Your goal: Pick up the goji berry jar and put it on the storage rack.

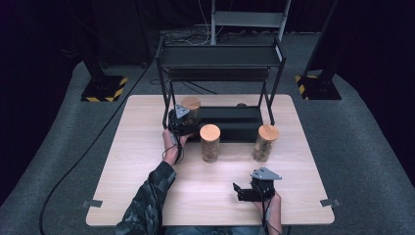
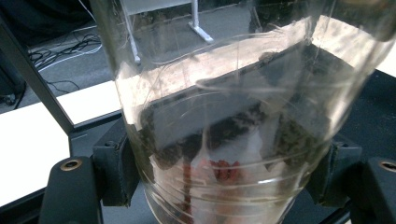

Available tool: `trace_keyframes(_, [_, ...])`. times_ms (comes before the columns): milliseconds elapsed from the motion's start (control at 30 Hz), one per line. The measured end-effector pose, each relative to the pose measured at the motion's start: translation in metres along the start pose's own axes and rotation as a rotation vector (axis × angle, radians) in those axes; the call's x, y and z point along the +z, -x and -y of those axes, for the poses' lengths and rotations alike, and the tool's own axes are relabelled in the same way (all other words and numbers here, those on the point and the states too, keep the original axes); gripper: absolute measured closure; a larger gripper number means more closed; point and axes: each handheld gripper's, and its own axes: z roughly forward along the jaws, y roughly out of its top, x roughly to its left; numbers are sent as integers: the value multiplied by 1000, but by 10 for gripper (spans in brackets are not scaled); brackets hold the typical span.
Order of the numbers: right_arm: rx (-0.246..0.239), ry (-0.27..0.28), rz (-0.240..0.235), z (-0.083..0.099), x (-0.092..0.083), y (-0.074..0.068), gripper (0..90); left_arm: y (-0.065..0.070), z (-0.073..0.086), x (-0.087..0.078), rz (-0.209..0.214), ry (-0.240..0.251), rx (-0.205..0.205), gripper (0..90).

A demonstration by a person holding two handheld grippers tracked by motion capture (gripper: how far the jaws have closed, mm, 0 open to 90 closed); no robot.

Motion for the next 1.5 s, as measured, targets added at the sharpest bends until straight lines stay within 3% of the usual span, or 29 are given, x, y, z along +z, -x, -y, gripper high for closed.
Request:
trace_keyframes(1100, [-1,4,1,0,0,0,10,2,8,16,17,3,-23,250])
trace_keyframes(1400, [-1,7,3,0,-1,0,9,1,17,16,26,67,-38,250])
trace_keyframes(1500, [-4,10,5,0,-1,-1,9,2,17,16,21,67,-38,249])
